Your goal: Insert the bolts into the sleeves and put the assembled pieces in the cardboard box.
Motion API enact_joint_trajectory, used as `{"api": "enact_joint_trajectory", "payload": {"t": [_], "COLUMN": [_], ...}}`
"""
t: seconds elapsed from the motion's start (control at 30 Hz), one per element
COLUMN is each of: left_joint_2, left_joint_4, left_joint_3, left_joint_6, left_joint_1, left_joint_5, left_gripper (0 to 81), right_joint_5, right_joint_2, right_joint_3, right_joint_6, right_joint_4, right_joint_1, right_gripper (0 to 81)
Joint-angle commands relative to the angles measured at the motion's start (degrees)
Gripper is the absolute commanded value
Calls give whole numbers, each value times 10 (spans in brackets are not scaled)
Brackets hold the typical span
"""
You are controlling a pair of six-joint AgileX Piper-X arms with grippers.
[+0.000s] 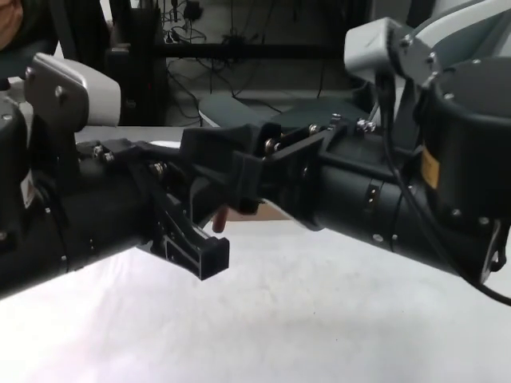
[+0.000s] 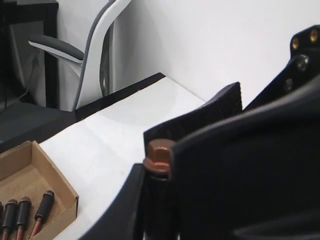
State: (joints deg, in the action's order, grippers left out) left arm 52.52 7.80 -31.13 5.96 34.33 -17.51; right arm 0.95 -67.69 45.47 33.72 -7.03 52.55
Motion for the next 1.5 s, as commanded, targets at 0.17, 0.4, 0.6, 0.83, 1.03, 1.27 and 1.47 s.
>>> {"api": "enact_joint_trajectory", "payload": {"t": [0.17, 0.4, 0.6, 0.83, 1.03, 1.27, 1.47], "left_joint_2": [-11, -10, 11, 137, 322, 549, 693], "left_joint_4": [28, -29, -25, -28, -113, -284, -361], "left_joint_3": [-14, -14, -20, -95, -252, -495, -651], "left_joint_6": [0, -79, -139, -166, -186, -231, -228], "left_joint_1": [3, 1, -16, -76, -104, -104, -104], "left_joint_5": [16, 48, 46, 18, 13, 15, 30], "left_gripper": [17, 17, 17, 17, 17, 17, 17], "right_joint_5": [-9, 1, 15, 52, 74, 74, 55], "right_joint_2": [18, 52, 91, 136, 170, 199, 205], "right_joint_3": [22, 22, 22, 17, 17, 17, 17], "right_joint_6": [-24, -43, -58, -123, -158, -178, -188], "right_joint_4": [70, 127, 246, 388, 505, 558, 561], "right_joint_1": [-2, -2, -2, -2, -2, -4, -31], "right_gripper": [700, 700, 700, 700, 700, 700, 700]}}
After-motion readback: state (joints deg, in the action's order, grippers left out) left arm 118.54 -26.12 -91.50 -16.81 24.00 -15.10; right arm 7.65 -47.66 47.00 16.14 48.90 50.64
